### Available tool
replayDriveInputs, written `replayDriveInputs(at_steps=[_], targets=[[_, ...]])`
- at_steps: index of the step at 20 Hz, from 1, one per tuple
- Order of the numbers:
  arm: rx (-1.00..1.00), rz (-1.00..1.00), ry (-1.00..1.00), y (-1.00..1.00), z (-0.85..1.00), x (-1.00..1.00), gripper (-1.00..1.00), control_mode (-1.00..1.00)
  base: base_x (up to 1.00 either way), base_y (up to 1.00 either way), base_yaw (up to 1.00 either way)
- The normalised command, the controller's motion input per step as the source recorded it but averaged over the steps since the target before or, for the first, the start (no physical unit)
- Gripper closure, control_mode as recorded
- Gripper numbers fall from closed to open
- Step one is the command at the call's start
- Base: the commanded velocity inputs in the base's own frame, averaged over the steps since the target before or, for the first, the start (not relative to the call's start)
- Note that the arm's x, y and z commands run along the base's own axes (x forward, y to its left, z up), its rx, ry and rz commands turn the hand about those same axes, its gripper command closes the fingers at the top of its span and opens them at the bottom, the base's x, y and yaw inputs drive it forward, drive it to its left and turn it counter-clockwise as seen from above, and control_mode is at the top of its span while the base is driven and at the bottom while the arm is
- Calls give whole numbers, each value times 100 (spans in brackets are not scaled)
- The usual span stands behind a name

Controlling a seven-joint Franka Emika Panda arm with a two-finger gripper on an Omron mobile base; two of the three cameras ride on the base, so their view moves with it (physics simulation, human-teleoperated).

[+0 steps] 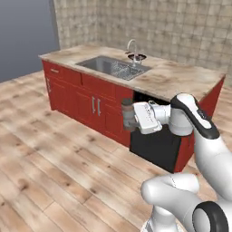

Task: Take the cinnamon bottle from the cabinet and place it on the dining table, next to the plate with the cupcake. Then take the chocolate from the dining counter and place it on the cupcake plate.

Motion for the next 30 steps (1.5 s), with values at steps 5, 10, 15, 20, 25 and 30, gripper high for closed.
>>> replayDriveInputs(at_steps=[5, 10, 15, 20, 25, 30], targets=[[0, 0, 0, 0, 0, 0, 100, 100, 31, 8, -73], [0, 0, 0, 0, 0, 0, 100, 100, 78, 7, -25], [0, 0, 0, 0, 0, 0, 100, 100, 73, -3, -20], [0, 0, 0, 0, 0, 0, 100, 100, 36, -6, -55], [0, 0, 0, 0, 0, 0, 100, 100, 11, -5, -78], [0, 0, 0, 0, 0, 0, 100, 100, 47, -1, -49]])
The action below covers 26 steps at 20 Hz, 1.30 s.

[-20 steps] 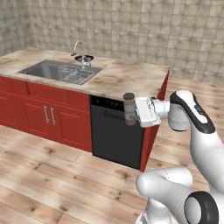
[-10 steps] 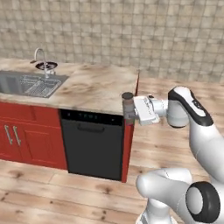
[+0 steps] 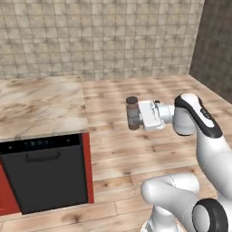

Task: Take the cinnamon bottle from the cabinet and place it on the dining table, next to the plate with the cupcake. Then take the chocolate from the dining counter and place it on the cupcake plate.

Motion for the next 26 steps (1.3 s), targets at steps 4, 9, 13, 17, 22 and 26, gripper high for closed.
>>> replayDriveInputs(at_steps=[4, 9, 13, 17, 22, 26], targets=[[0, 0, 0, 0, 0, 0, 100, 100, 92, 0, -2], [0, 0, 0, 0, 0, 0, 100, 100, 94, 0, 1], [0, 0, 0, 0, 0, 0, 100, 100, 94, 0, 2], [0, 0, 0, 0, 0, 0, 100, 100, 94, 0, 2], [0, 0, 0, 0, 0, 0, 100, 100, 94, 0, 3], [0, 0, 0, 0, 0, 0, 100, 100, 94, -1, 3]])
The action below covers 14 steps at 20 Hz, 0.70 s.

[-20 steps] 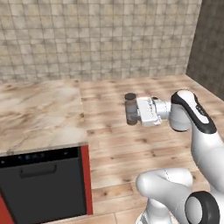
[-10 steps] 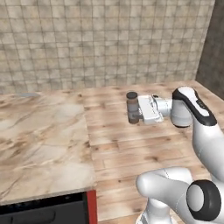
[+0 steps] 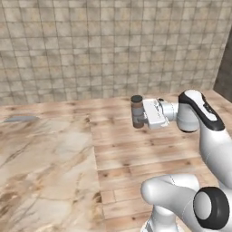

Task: Take the cinnamon bottle from the cabinet and place it on the dining table, next to the plate with the cupcake. Then take the chocolate from the dining counter and place it on the cupcake plate.

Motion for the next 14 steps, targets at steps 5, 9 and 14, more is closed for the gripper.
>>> replayDriveInputs(at_steps=[5, 9, 14], targets=[[0, 0, 0, 0, 0, 0, 100, 100, 94, -5, 3], [0, 0, 0, 0, 0, 0, 100, 100, 94, -6, 3], [0, 0, 0, 0, 0, 0, 100, 100, 94, -6, 9]])
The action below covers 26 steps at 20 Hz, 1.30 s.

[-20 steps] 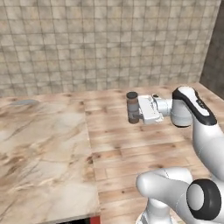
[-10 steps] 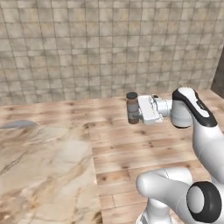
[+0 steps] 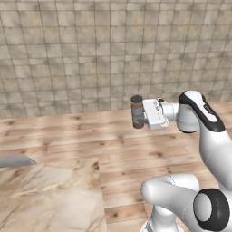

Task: Take the cinnamon bottle from the cabinet and place it on the dining table, next to the plate with the cupcake. Then take the chocolate from the dining counter and place it on the cupcake plate.

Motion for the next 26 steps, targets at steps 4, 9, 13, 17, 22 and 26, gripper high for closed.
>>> replayDriveInputs(at_steps=[4, 9, 13, 17, 22, 26], targets=[[0, 0, 0, 0, 0, 0, 100, 100, 94, -4, 13], [0, 0, 0, 0, 0, 0, 100, 100, 94, -4, 15], [0, 0, 0, 0, 0, 0, 100, 100, 93, 0, 22], [0, 0, 0, 0, 0, 0, 100, 100, 88, 0, 32], [0, 0, 0, 0, 0, 0, 100, 100, 76, 0, 47], [0, 0, 0, 0, 0, 0, 100, 100, 68, 0, 57]])
